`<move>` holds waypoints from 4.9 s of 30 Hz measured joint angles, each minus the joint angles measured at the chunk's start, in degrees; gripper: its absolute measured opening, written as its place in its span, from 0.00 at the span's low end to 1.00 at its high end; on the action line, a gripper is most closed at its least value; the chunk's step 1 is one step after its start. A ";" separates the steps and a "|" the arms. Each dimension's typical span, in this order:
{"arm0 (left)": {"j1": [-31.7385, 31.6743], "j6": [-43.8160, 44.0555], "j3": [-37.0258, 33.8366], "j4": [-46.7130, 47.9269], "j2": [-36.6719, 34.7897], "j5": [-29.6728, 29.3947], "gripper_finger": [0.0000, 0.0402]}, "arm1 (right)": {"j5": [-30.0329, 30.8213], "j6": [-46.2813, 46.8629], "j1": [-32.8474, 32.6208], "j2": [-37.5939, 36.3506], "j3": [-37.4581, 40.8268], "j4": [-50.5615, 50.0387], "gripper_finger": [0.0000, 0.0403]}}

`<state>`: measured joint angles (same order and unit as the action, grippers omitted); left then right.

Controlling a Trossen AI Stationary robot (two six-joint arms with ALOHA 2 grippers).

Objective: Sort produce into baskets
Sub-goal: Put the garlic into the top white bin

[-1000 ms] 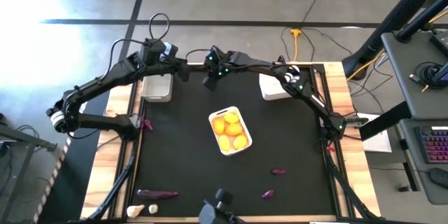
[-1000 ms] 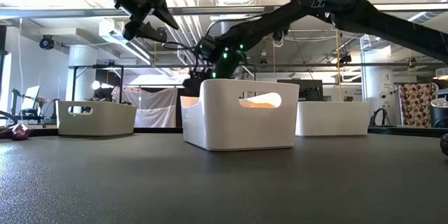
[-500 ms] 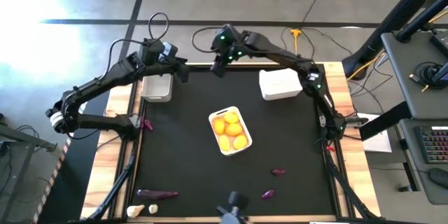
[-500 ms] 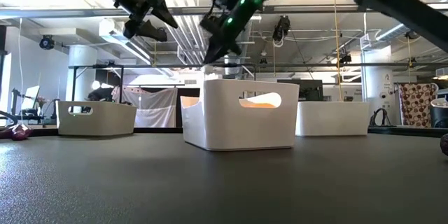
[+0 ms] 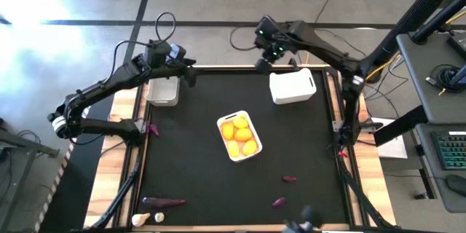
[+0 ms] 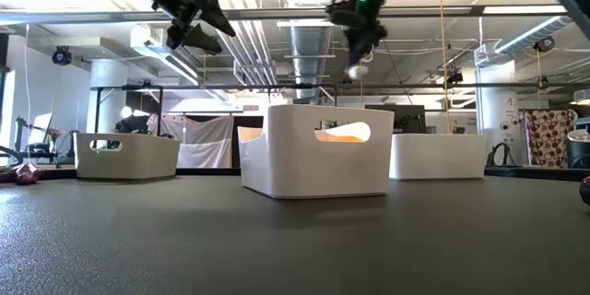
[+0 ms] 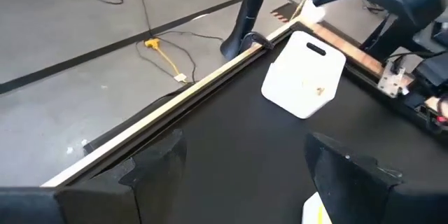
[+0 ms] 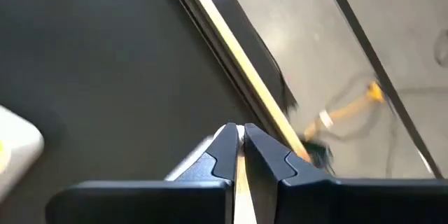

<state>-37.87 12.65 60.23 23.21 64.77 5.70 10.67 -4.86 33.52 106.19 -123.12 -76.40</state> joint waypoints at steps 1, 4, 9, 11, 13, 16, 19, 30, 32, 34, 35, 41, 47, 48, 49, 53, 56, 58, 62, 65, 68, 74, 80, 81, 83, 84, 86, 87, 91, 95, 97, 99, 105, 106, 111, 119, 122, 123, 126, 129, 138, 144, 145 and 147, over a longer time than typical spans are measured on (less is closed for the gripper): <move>0.01 -0.24 -0.02 -0.59 0.00 1.04 0.67 | 0.81 0.71 0.21 -1.76 2.57 0.05 0.03; 0.46 -1.67 -0.02 -3.60 0.02 6.04 0.67 | 2.90 2.33 1.08 -7.21 11.78 2.69 0.03; 1.81 0.33 -0.02 -8.04 0.88 10.32 0.67 | 4.43 5.13 3.09 -16.13 28.30 9.56 0.03; 3.17 2.80 -0.02 -8.98 1.15 10.29 0.67 | 4.42 5.45 3.96 -19.23 34.53 12.50 0.03; 5.23 4.49 -0.02 -9.35 1.16 10.29 0.67 | 4.40 6.17 4.91 -21.85 40.16 15.56 0.03; 9.17 7.76 -0.02 -10.45 1.16 9.71 0.67 | 4.40 7.73 6.18 -24.90 46.50 18.75 0.03; 12.96 11.42 -0.02 -10.93 1.16 7.22 0.67 | 4.42 8.05 7.25 -26.47 50.19 19.26 0.03; 24.24 26.64 -0.04 -1.12 1.07 5.33 0.67 | 4.43 5.64 10.78 -31.05 58.55 23.66 0.03; 26.88 30.91 -0.04 3.47 1.07 5.30 0.67 | 4.23 4.89 11.46 -31.86 60.99 26.33 0.03; 29.73 34.44 -0.04 7.11 1.07 5.33 0.67 | 3.27 4.78 11.74 -32.32 63.18 28.16 0.03; 31.11 36.07 -0.04 8.73 1.07 5.36 0.67 | 2.42 5.03 11.75 -32.44 64.25 28.93 0.03; 38.12 40.34 -0.04 17.51 1.24 5.30 0.67 | -4.74 6.26 11.63 -32.32 69.93 40.68 0.03; 44.33 40.87 -0.04 30.55 2.58 5.09 0.67 | -7.56 11.09 11.63 -28.49 70.86 49.48 0.03; 45.67 40.87 -0.04 32.88 2.87 5.00 0.67 | -8.24 11.33 11.62 -27.64 70.88 50.28 0.03; 47.00 40.90 -0.04 34.83 3.23 4.45 0.67 | -8.41 11.68 11.55 -26.76 70.89 50.91 0.03; 52.11 43.01 -0.04 39.28 4.79 1.63 0.67 | -9.12 13.88 11.52 -23.10 70.93 52.37 0.03; 55.22 44.77 -0.04 40.70 6.53 1.22 0.67 | -12.56 14.00 11.52 -21.72 70.77 52.61 0.07; 56.87 45.36 -0.04 41.10 7.84 1.27 0.67 | -13.68 13.99 11.50 -21.74 70.21 52.46 0.12; 59.73 43.76 -0.04 41.04 10.86 3.89 0.67 | -13.68 13.80 11.51 -23.82 68.83 52.50 0.25; 61.80 41.41 -0.04 41.66 13.05 9.58 0.67 | -13.69 12.54 11.48 -26.09 67.45 51.49 0.33; 63.90 41.12 -0.04 43.86 14.30 16.92 0.67 | -13.69 11.73 10.73 -29.16 66.30 51.00 0.38; 68.67 47.43 -0.04 44.28 15.46 26.49 0.67 | -13.67 11.67 8.56 -36.48 66.10 51.38 0.42; 73.05 52.43 -0.04 42.93 20.35 34.80 0.67 | -12.98 12.36 6.31 -41.70 66.10 51.39 0.42; 73.71 52.92 -0.04 41.75 21.44 35.74 0.67 | -12.66 12.41 6.06 -42.29 66.10 51.37 0.42; 75.03 53.75 -0.04 38.60 23.87 38.16 0.67 | -12.13 12.43 5.79 -43.25 66.10 51.16 0.42; 75.74 53.90 -0.04 36.71 25.13 39.72 0.67 | -12.13 12.42 5.76 -43.65 66.10 51.10 0.42; 77.33 54.16 -0.04 33.10 27.95 42.40 0.67 | -12.09 12.37 5.75 -44.20 66.10 51.13 0.42; 78.35 54.38 -0.04 31.99 29.37 43.74 0.67 | -12.07 12.28 5.75 -44.32 66.10 51.14 0.42; 82.59 56.00 -0.04 29.84 34.84 47.45 0.67 | -11.88 11.40 5.75 -44.39 66.13 51.17 0.42; 85.44 60.06 -0.04 26.31 39.29 48.87 0.67 | -9.06 11.80 5.75 -43.71 66.13 51.19 0.42; 85.88 63.12 -0.04 23.72 40.77 48.99 0.67 | -8.96 11.86 5.77 -43.38 66.14 51.17 0.42; 86.01 66.07 -0.04 22.22 41.34 47.40 0.67 | -8.95 11.88 5.77 -43.19 66.15 51.21 0.42; 86.69 72.58 -0.04 22.39 41.40 43.51 0.67 | -9.00 12.45 5.75 -43.02 66.15 51.26 0.41; 86.90 72.53 -0.04 22.37 41.40 43.51 0.67 | -8.98 12.54 5.75 -43.02 66.15 51.28 0.41; 88.19 73.51 -0.26 21.96 41.92 43.16 0.67 | -9.04 12.98 5.75 -43.02 66.15 51.25 0.41; 90.81 74.54 -0.35 20.54 44.07 43.18 0.67 | -9.15 13.42 5.75 -43.02 66.15 50.17 0.41; 91.25 74.64 -0.29 18.59 44.99 43.59 0.64 | -9.15 13.33 5.75 -43.02 66.15 49.57 0.41; 91.25 74.82 -0.31 18.54 45.16 43.56 0.61 | -9.15 13.33 5.75 -43.02 66.17 49.61 0.41; 91.32 75.47 -0.33 18.44 45.46 42.76 0.51 | -9.15 13.26 5.75 -43.02 66.16 49.63 0.41; 91.38 75.57 -0.35 18.71 45.46 41.04 0.39 | -9.15 12.85 5.75 -43.02 66.17 49.64 0.41; 91.34 73.76 1.84 26.06 42.00 35.17 0.23 | -9.10 10.78 5.77 -43.02 66.16 49.66 0.41; 90.46 64.93 9.10 37.53 36.11 28.83 0.24 | -9.08 9.91 5.77 -43.02 66.15 49.66 0.41; 90.02 62.17 10.59 38.95 35.00 27.54 0.24 | -9.11 9.74 5.77 -43.02 66.17 49.66 0.41; 88.65 56.86 13.64 42.88 32.78 24.68 0.24 | -9.11 9.37 5.77 -43.06 66.15 49.66 0.41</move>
<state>50.78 69.51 73.87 66.09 97.56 30.39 1.56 4.51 39.29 63.13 -56.97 -26.74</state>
